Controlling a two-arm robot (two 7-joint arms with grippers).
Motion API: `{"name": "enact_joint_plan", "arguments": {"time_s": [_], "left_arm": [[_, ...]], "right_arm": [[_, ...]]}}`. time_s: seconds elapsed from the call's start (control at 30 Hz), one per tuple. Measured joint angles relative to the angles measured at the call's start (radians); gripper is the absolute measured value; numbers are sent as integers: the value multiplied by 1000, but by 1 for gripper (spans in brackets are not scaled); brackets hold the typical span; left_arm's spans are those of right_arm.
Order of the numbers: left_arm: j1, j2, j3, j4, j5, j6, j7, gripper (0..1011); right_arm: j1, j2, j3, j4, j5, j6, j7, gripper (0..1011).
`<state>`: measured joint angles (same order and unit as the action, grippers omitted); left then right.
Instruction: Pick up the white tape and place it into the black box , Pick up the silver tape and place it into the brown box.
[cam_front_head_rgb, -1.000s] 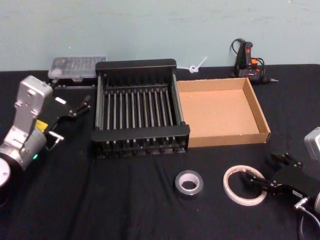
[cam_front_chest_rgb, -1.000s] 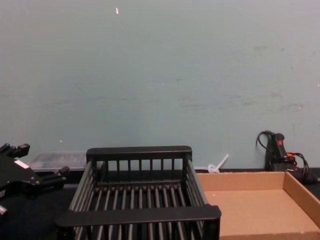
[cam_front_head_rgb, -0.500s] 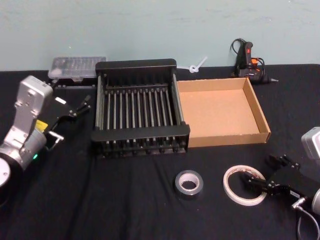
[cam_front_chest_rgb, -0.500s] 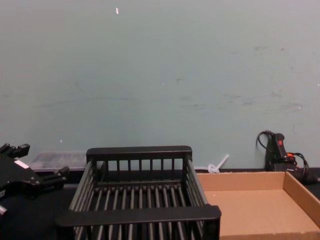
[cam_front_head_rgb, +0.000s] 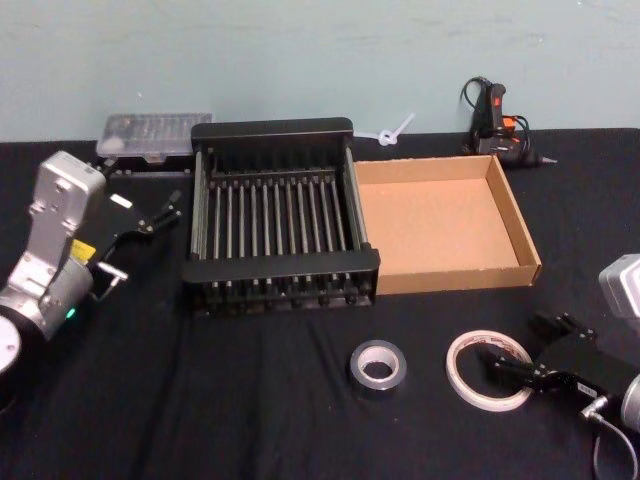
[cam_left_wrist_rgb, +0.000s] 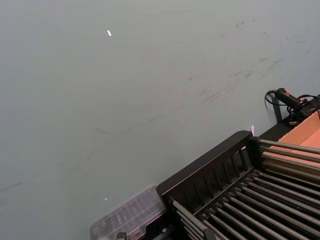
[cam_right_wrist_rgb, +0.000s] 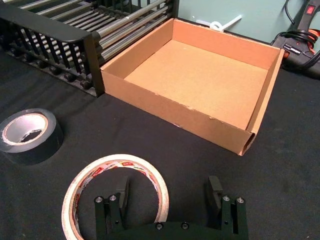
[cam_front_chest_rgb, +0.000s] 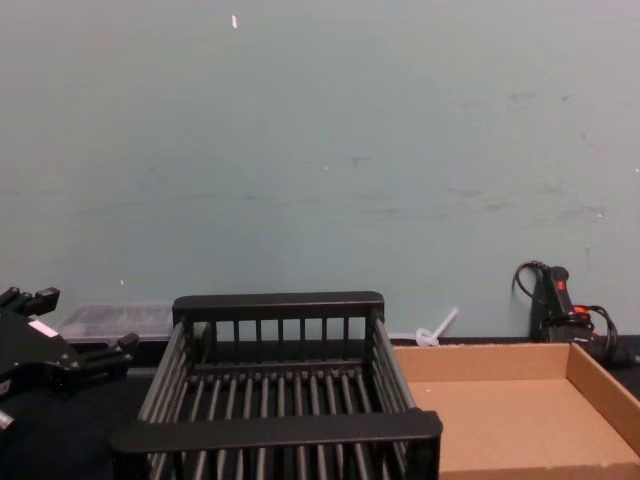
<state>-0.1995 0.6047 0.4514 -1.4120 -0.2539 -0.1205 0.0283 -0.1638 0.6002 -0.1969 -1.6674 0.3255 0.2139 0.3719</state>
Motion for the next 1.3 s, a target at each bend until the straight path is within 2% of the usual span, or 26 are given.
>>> {"name": "enact_joint_plan", "arguments": {"time_s": [1.3], "left_arm": [[0,0,0,0,0,0,0,1002]], "right_arm": [[4,-3,-5,9,-4,17,6,1000]]}}
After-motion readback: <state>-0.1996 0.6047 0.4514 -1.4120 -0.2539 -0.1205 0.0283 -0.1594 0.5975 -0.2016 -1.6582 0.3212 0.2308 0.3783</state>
